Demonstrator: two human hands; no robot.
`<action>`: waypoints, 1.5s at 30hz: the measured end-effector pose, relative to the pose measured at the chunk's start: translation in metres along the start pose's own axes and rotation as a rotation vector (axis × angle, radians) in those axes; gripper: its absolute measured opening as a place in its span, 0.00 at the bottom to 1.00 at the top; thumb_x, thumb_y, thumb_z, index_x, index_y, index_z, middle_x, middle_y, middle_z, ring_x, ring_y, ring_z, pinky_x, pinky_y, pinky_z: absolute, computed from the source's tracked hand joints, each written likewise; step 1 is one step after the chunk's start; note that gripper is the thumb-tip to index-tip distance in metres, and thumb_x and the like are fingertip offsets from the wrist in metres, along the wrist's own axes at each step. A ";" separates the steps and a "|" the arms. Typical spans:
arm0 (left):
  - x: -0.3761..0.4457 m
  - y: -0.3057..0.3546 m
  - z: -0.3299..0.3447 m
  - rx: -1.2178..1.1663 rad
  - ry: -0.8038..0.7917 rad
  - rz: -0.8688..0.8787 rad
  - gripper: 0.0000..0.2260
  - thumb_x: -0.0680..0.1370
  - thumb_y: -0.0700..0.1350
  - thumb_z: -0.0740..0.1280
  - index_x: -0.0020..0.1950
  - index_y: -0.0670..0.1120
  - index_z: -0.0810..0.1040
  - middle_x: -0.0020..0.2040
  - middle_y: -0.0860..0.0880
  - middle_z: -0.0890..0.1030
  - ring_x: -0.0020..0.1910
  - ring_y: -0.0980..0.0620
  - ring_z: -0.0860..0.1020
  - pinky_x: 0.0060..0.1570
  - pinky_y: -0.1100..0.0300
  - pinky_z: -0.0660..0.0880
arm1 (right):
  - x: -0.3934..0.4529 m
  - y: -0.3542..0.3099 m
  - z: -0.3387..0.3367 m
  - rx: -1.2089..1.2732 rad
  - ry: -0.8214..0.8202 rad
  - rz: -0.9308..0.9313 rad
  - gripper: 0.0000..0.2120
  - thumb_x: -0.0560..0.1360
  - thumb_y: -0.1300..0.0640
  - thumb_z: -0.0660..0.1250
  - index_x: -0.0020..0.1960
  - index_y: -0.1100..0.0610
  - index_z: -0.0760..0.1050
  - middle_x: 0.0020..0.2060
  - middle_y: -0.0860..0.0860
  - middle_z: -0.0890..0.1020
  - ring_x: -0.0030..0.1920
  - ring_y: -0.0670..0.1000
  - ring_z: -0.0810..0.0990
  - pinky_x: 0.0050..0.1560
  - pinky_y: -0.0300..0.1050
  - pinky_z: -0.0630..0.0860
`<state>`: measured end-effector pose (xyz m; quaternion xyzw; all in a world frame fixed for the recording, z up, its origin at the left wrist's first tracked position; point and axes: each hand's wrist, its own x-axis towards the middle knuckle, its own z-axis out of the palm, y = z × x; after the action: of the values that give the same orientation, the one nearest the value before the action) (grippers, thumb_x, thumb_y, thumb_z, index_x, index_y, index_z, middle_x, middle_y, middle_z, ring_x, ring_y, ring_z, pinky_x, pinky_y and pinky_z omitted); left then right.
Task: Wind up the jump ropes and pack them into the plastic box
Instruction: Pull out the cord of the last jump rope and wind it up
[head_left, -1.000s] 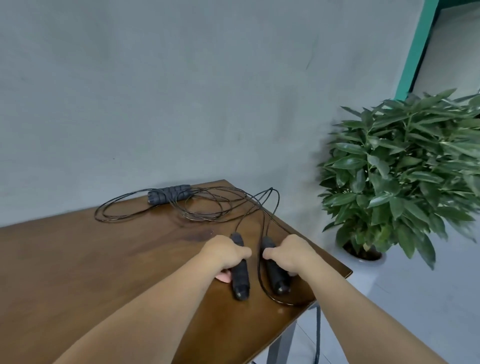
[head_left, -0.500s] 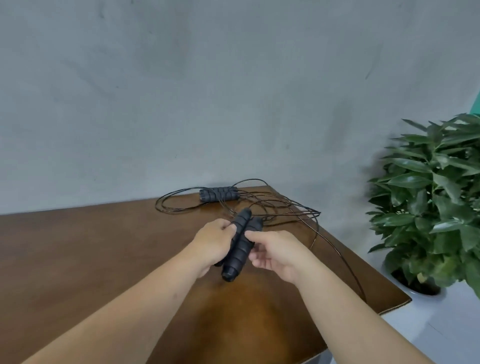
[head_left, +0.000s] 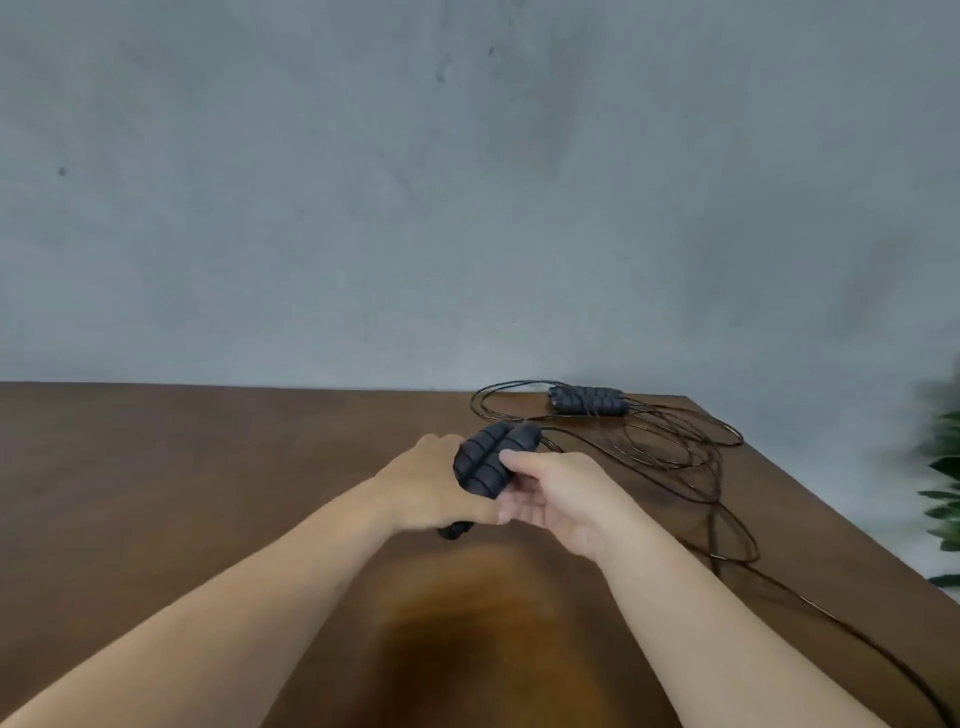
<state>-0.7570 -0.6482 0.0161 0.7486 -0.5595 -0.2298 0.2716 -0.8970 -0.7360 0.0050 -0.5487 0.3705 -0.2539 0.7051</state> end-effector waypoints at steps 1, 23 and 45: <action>-0.005 -0.007 -0.009 0.030 0.034 -0.030 0.22 0.63 0.56 0.75 0.51 0.50 0.74 0.40 0.53 0.80 0.38 0.53 0.79 0.38 0.60 0.74 | -0.001 -0.002 0.012 -0.014 -0.022 -0.012 0.11 0.78 0.59 0.68 0.57 0.65 0.78 0.43 0.60 0.84 0.37 0.52 0.82 0.41 0.45 0.83; -0.077 -0.130 -0.204 -0.915 0.169 -0.021 0.15 0.63 0.45 0.71 0.47 0.42 0.75 0.38 0.46 0.73 0.31 0.53 0.69 0.25 0.64 0.68 | 0.052 0.007 0.252 -0.355 0.011 -0.396 0.18 0.84 0.51 0.51 0.53 0.54 0.78 0.28 0.50 0.75 0.25 0.50 0.71 0.39 0.50 0.74; -0.063 -0.221 -0.256 -0.107 0.146 -0.105 0.17 0.69 0.38 0.70 0.56 0.48 0.74 0.39 0.50 0.76 0.32 0.53 0.74 0.31 0.62 0.71 | 0.059 -0.048 0.321 -1.397 -0.427 -0.598 0.09 0.77 0.47 0.68 0.45 0.51 0.83 0.38 0.47 0.82 0.39 0.48 0.78 0.41 0.44 0.74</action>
<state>-0.4505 -0.4994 0.0627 0.7762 -0.4851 -0.2181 0.3386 -0.6026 -0.6060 0.0764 -0.9779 0.1374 -0.0302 0.1548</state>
